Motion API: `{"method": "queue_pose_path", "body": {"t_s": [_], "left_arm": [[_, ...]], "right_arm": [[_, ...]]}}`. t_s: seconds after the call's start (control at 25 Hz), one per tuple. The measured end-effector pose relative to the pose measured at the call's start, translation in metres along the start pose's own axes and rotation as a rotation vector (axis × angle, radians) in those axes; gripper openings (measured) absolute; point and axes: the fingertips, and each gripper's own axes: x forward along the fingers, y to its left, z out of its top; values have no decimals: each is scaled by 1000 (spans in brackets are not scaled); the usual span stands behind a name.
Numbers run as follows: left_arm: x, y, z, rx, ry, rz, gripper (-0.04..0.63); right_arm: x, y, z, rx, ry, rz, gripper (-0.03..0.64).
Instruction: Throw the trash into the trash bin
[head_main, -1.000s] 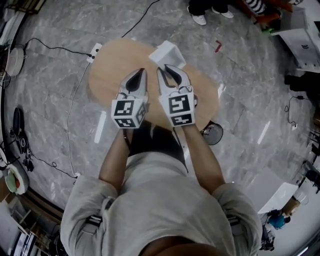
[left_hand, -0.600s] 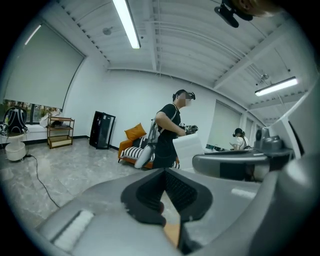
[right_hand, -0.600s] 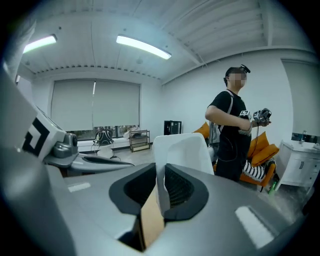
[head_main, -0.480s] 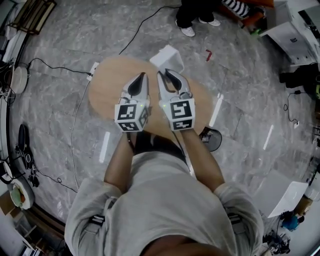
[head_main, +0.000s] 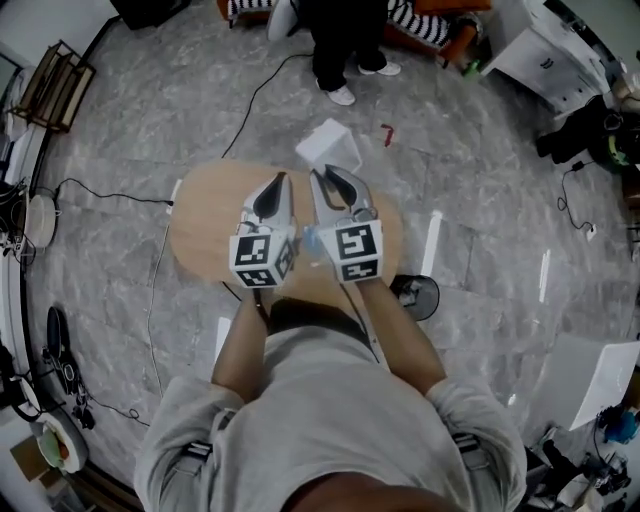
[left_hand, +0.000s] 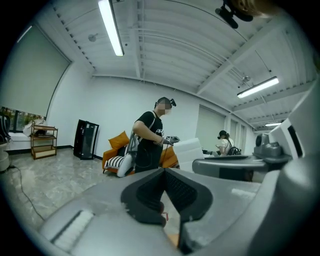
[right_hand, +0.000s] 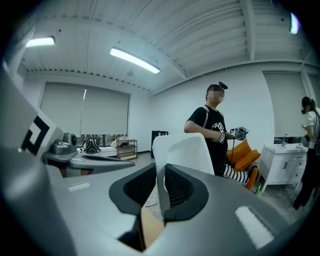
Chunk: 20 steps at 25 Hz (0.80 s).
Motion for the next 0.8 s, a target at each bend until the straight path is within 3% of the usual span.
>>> {"method": "queue_pose_path", "body": {"t_s": [0.36, 0.56, 0.8], "left_arm": [[7, -30, 9, 24, 9, -122, 18], [8, -36, 14, -3, -4, -218, 18], [11, -103, -1, -11, 24, -377, 18]], "right_arm": [[-30, -20, 5, 19, -9, -131, 63], [-40, -18, 10, -13, 14, -223, 63], [-104, -51, -1, -19, 56, -386, 63]]}}
